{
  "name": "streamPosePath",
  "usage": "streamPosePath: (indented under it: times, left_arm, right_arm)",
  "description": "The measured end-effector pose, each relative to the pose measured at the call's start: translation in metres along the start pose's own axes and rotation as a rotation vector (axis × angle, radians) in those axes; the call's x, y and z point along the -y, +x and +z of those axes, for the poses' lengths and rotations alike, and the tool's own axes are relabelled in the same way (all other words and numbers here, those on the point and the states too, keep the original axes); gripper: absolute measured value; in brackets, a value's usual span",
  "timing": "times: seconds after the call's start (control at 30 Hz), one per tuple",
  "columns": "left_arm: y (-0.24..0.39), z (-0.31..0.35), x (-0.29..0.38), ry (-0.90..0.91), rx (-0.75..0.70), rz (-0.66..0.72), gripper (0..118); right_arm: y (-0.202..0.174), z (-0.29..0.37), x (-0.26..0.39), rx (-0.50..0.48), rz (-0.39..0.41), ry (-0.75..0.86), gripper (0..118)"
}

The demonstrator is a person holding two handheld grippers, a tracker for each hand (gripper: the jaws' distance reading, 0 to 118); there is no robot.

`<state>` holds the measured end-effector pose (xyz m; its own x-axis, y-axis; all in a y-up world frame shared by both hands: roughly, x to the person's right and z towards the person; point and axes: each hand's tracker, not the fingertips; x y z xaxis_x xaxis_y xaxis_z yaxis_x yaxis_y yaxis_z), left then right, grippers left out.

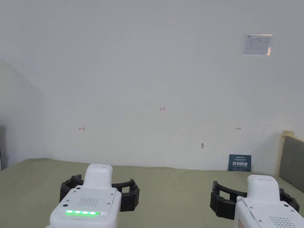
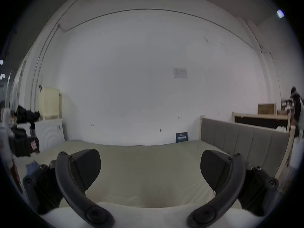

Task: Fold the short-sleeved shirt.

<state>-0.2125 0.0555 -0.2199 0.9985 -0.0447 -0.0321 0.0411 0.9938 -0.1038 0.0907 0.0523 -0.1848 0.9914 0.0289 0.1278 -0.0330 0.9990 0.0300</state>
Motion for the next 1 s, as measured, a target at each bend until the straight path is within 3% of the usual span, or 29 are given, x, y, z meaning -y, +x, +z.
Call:
streamPosePath:
  times: [0.27, 0.37, 1.0]
  left_arm:
    - [0.003, 0.002, -0.008, -0.013, 0.02, 0.014, 118]
    - [0.004, 0.001, -0.007, -0.016, 0.013, 0.005, 118]
    - [0.009, 0.003, -0.004, -0.029, 0.031, -0.004, 118]
  right_arm:
    - [-0.012, -0.005, 0.005, -0.03, 0.116, -0.028, 118]
    - [-0.013, -0.003, 0.007, -0.034, 0.123, -0.006, 118]
    - [-0.005, -0.006, 0.002, -0.051, 0.051, -0.049, 118]
